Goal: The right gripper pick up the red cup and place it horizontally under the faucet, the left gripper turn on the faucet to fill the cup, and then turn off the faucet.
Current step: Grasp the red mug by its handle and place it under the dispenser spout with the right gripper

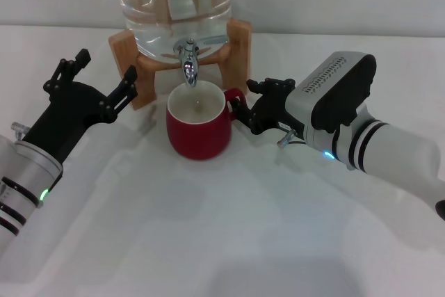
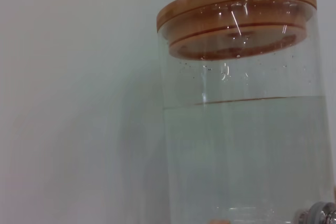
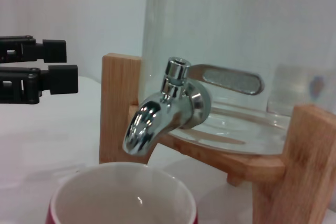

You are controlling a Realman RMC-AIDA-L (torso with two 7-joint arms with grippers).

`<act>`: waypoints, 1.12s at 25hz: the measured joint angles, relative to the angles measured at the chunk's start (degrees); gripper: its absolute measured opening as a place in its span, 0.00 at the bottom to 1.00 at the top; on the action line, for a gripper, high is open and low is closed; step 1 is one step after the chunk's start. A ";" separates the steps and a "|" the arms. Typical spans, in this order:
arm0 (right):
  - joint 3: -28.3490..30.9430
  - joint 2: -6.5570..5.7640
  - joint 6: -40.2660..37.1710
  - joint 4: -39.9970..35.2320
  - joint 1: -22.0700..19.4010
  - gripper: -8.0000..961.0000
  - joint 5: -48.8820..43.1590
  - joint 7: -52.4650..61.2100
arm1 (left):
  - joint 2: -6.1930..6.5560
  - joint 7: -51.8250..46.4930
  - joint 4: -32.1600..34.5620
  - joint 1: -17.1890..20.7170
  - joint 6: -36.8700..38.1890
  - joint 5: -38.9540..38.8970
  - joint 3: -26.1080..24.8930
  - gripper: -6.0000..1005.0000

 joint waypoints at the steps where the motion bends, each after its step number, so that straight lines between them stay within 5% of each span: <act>1: -0.06 0.00 -0.04 0.21 -0.12 0.44 -0.03 -0.16 | 0.00 0.00 0.00 0.00 0.00 0.00 0.00 0.87; 28: -0.54 0.00 -1.36 0.51 -2.33 0.44 -0.49 -0.29 | 0.26 0.00 -0.08 0.09 0.00 0.00 0.00 0.87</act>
